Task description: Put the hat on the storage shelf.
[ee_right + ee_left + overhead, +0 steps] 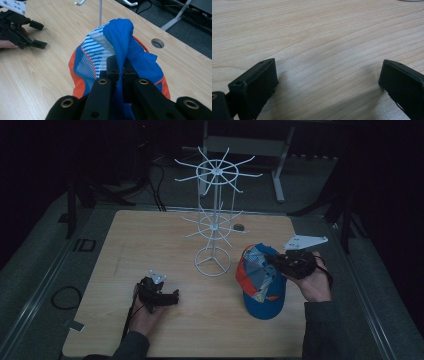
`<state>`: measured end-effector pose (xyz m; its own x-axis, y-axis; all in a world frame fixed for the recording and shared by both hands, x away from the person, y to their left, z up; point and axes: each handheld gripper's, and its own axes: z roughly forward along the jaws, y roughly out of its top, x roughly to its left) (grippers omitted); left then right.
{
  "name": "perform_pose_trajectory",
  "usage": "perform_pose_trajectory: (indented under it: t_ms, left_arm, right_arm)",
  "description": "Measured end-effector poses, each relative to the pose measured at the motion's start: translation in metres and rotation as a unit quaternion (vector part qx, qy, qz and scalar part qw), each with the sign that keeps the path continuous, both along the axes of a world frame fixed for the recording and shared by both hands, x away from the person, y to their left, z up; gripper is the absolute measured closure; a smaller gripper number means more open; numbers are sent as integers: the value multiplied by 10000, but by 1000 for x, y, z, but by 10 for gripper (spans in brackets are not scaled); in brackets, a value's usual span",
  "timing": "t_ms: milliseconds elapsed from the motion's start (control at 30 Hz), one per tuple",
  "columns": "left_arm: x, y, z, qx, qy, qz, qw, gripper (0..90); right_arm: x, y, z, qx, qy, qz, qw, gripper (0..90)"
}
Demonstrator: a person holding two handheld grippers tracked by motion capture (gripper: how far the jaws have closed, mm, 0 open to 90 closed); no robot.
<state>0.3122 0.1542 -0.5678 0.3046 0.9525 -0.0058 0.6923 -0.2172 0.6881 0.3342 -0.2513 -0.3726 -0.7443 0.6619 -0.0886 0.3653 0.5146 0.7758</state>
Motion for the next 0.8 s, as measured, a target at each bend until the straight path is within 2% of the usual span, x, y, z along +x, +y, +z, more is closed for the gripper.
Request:
perform_pose_trajectory:
  t_ms: [800]
  left_arm:
    - [0,0,0,0,-3,0,10000,25]
  right_arm:
    - [-10,1,17,163,-278,103,9994,881]
